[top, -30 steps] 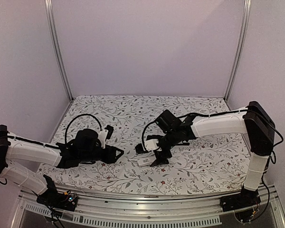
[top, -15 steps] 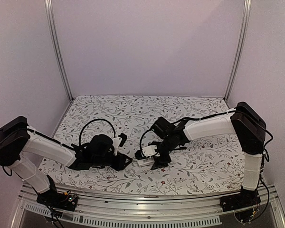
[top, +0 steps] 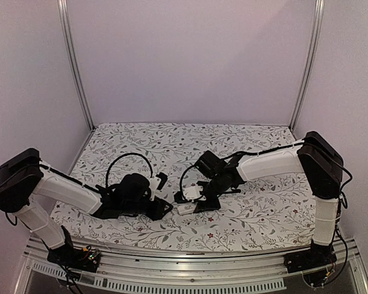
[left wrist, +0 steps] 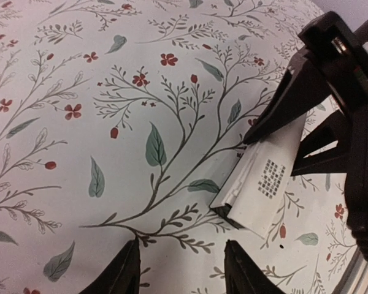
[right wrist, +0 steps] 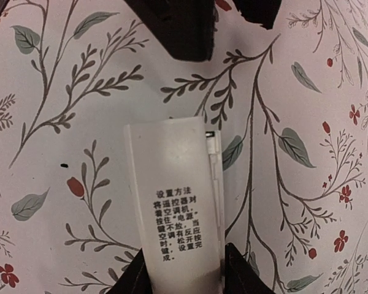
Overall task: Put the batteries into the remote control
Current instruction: Hold the remote control without the battery cover at the center of the board, then adjust the battery cover of the remote control without the battery cover.
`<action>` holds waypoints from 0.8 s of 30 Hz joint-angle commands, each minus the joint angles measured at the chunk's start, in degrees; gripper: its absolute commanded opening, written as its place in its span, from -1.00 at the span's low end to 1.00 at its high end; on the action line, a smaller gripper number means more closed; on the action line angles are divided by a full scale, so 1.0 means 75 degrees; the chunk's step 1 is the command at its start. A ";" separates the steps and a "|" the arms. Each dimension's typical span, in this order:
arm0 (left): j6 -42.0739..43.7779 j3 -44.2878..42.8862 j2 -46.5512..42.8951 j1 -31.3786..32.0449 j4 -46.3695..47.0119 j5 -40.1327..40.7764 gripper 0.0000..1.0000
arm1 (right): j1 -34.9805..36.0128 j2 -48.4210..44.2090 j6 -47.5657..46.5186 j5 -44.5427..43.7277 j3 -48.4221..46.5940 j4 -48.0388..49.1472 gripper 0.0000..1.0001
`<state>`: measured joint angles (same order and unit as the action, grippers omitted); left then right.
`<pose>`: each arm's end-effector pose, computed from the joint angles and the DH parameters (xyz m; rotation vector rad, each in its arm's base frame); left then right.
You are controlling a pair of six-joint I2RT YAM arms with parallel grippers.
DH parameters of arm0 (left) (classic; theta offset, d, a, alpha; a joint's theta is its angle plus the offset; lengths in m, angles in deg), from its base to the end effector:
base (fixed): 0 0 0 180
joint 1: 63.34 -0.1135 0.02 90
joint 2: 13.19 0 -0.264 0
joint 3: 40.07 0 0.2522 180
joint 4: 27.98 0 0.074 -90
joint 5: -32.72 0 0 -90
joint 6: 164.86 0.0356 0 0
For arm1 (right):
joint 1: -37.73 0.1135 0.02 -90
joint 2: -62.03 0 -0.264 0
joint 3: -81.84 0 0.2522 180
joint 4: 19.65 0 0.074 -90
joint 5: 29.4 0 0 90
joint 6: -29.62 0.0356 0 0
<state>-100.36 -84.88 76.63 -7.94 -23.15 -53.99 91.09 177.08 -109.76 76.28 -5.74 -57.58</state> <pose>0.1613 -0.2303 0.1285 0.5791 2.2910 -0.6603 0.2314 0.3272 0.1379 -2.1571 1.6202 0.3915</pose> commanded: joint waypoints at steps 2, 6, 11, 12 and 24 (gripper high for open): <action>0.0170 -0.0295 0.0325 0.0120 -0.0170 -0.0083 -0.07 | 0.0046 -0.0207 0.0260 -0.0271 0.0102 0.0035 -0.37; 0.0246 -0.0452 0.0487 0.0178 -0.0252 -0.0178 -0.08 | 0.0050 -0.0273 0.0389 -0.0319 0.0144 0.0070 -0.41; 0.0285 -0.0519 0.0570 0.0194 -0.0278 -0.0214 -0.08 | 0.0046 -0.0370 0.0342 -0.0315 0.0327 0.0197 -0.29; 0.0283 -0.0524 0.0564 0.0199 -0.0299 -0.0216 -0.08 | 0.0051 -0.0382 0.0313 -0.0295 0.0346 0.0208 -0.24; 0.0577 -0.0958 0.0965 0.0200 -0.0661 -0.0242 -0.15 | 0.0029 -0.0857 0.0429 0.0106 0.0334 0.0430 0.19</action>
<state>-97.67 -90.06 82.12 -7.14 -26.46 -55.32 91.09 175.04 -107.64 74.56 -3.84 -55.89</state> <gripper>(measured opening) 0.428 0.580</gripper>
